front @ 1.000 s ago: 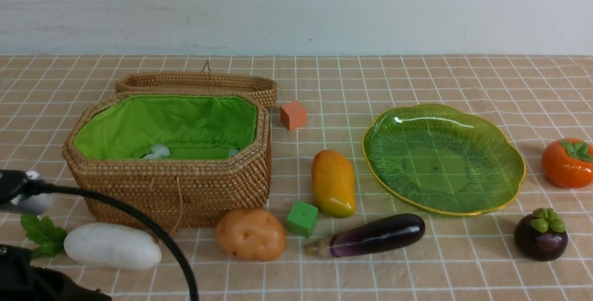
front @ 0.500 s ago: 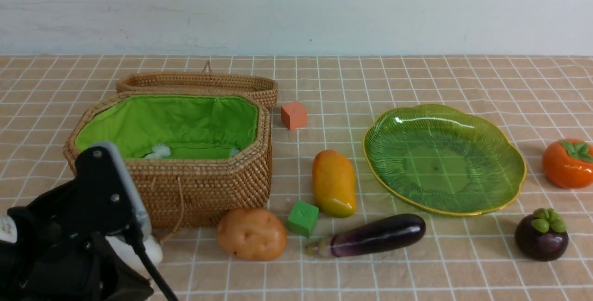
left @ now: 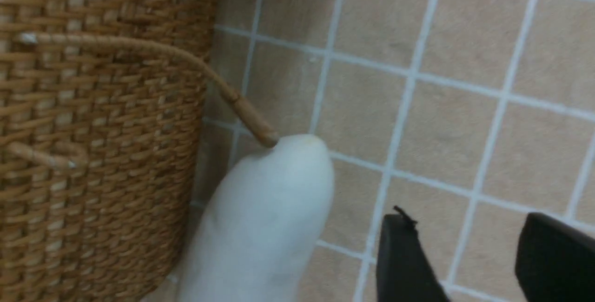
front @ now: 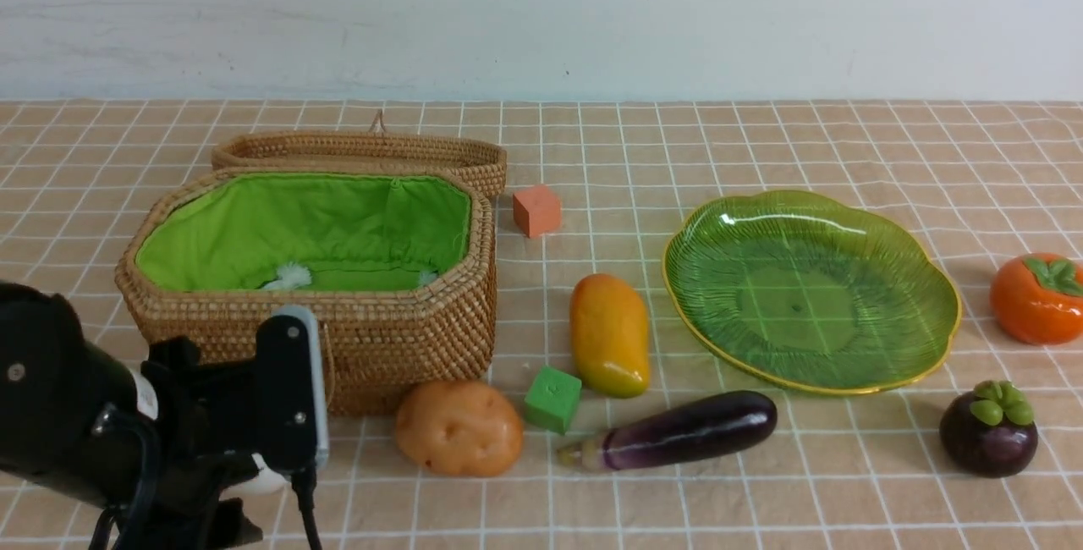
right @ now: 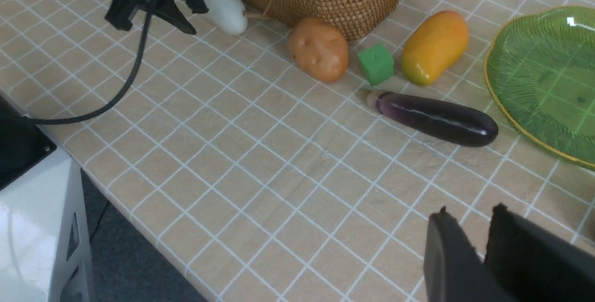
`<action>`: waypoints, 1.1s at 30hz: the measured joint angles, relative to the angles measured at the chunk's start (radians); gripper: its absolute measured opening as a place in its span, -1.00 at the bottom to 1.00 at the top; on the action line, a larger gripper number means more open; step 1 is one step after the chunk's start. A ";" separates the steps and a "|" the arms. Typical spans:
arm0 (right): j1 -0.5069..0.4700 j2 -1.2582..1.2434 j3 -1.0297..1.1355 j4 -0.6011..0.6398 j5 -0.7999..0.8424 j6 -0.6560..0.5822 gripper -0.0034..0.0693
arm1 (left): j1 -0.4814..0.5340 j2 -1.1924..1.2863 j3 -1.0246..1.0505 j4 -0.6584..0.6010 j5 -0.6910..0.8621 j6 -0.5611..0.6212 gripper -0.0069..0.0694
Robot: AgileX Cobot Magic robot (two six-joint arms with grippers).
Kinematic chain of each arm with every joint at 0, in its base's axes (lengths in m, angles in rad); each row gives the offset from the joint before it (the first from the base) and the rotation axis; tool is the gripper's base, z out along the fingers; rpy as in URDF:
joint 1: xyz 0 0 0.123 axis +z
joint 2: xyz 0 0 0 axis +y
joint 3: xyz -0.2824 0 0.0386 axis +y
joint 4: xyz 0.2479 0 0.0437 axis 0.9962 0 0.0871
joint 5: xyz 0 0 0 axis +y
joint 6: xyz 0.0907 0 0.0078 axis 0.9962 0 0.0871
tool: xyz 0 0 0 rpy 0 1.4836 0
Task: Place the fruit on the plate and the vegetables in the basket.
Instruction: Take a daikon with your left arm and place it on the basket on the left.
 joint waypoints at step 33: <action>0.000 0.000 0.000 0.026 0.022 -0.002 -0.47 | -0.001 0.314 -0.002 0.557 -0.206 -0.187 0.49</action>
